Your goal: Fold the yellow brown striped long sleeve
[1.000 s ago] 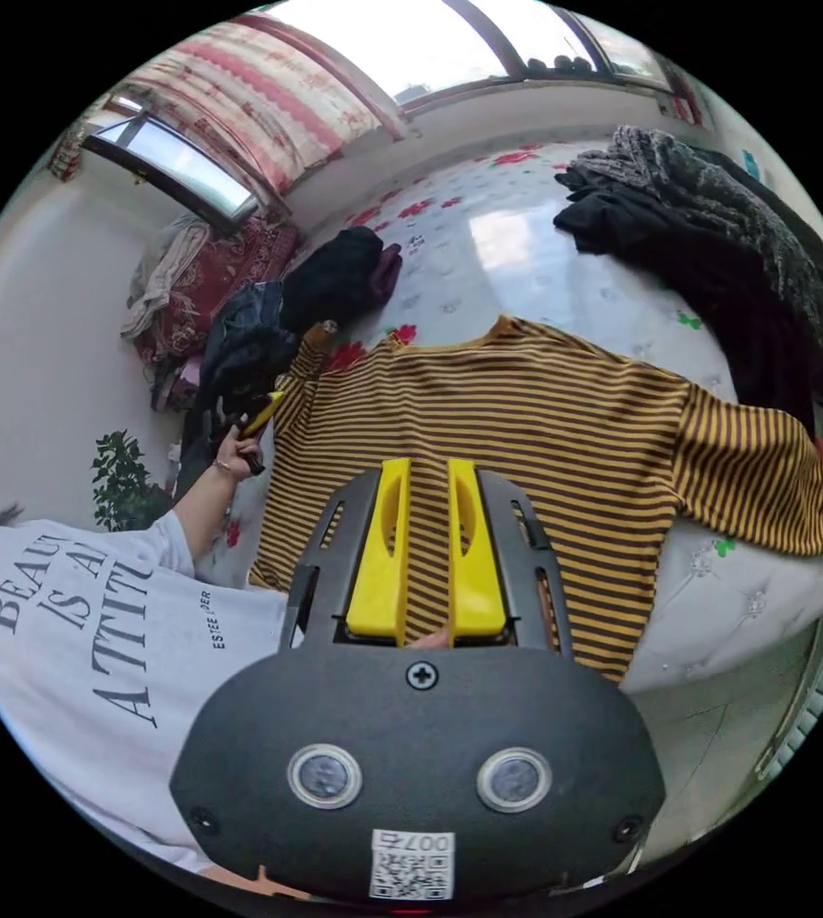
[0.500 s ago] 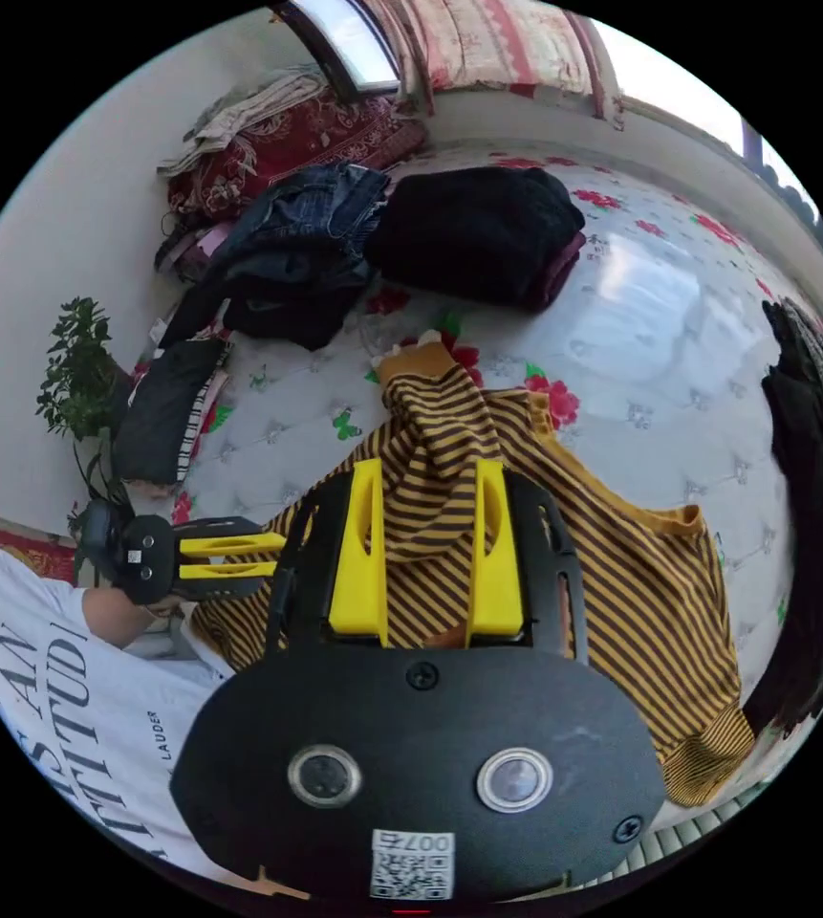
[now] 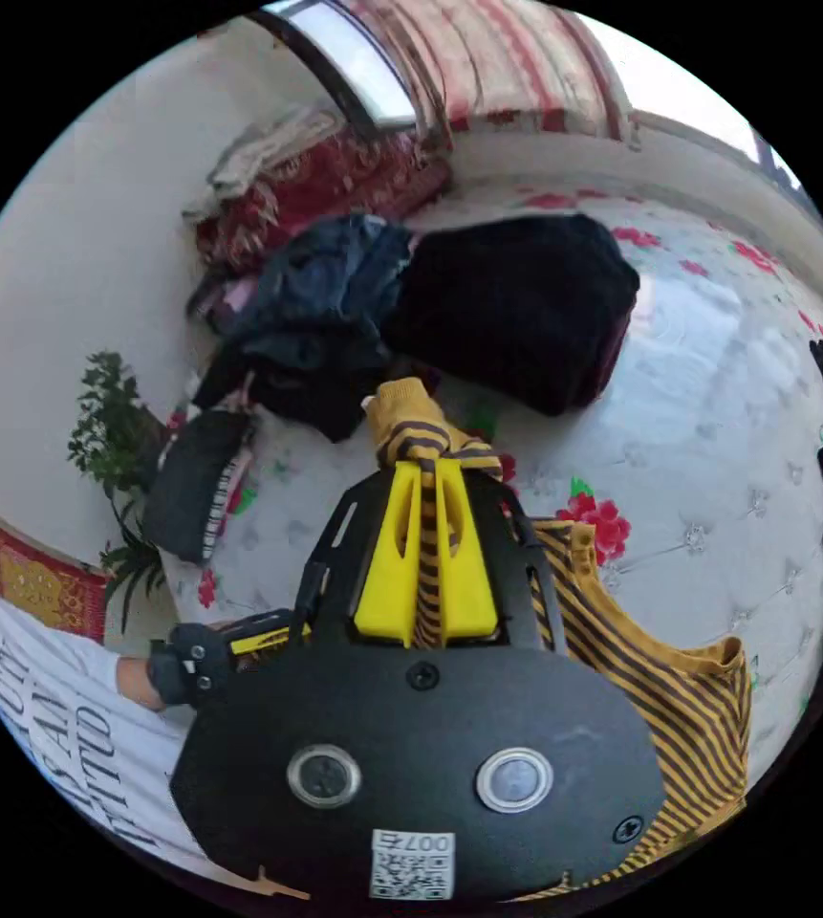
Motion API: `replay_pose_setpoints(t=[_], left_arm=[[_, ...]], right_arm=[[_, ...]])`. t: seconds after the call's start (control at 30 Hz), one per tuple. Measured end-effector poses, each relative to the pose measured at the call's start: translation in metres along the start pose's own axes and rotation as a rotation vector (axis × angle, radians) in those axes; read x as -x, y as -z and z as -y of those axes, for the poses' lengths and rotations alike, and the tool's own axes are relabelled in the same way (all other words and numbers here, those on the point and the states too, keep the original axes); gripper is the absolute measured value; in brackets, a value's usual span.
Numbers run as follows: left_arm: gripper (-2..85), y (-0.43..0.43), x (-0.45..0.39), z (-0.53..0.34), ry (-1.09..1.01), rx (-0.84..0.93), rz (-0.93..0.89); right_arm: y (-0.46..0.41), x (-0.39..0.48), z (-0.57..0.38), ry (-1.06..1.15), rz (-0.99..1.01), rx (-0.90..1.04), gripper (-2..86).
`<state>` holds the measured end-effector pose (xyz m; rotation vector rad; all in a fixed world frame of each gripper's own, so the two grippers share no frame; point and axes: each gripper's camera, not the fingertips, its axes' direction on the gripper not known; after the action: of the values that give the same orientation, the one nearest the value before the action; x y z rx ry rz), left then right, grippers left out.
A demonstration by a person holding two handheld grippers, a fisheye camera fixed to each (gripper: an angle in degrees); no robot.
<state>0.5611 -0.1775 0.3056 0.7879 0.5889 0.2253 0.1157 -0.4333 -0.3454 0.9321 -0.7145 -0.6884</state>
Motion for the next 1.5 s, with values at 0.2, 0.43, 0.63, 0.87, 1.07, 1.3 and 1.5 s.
replay_pose_setpoints(t=[0.2, 0.43, 0.63, 0.87, 1.07, 1.3, 1.5], left_arm=[[5.4, -0.005, 0.014, 0.003, 0.067, -0.028, 0.113], [6.7, -0.001, 0.002, -0.007, -0.002, -0.039, 0.006], [10.0, 0.030, 0.056, -0.009, 0.051, -0.116, -0.087], [11.1, 0.035, 0.107, 0.074, -0.215, -0.063, -0.572], [11.3, 0.002, 0.183, 0.106, 0.122, -0.076, -0.378], [1.0, -0.061, 0.191, 0.164, 0.125, 0.005, -0.178], [1.5, -0.030, 0.298, 0.132, 0.292, -0.114, -0.334]], right_arm=[[0.278, -0.087, -0.161, -0.068, 0.049, -0.491, 3.1], [0.302, -0.249, -0.404, -0.694, -0.010, -0.222, 7.3], [0.323, -0.313, -0.444, -0.881, 0.056, -0.319, 8.9], [0.302, -0.375, -0.360, -0.859, 0.051, -0.221, 7.9], [0.317, -0.384, -0.324, -0.843, -0.062, -0.178, 2.0], [0.393, -0.367, -0.305, -0.775, -0.024, -0.330, 0.0], [0.409, -0.362, -0.283, -0.775, -0.036, -0.275, 0.3]])
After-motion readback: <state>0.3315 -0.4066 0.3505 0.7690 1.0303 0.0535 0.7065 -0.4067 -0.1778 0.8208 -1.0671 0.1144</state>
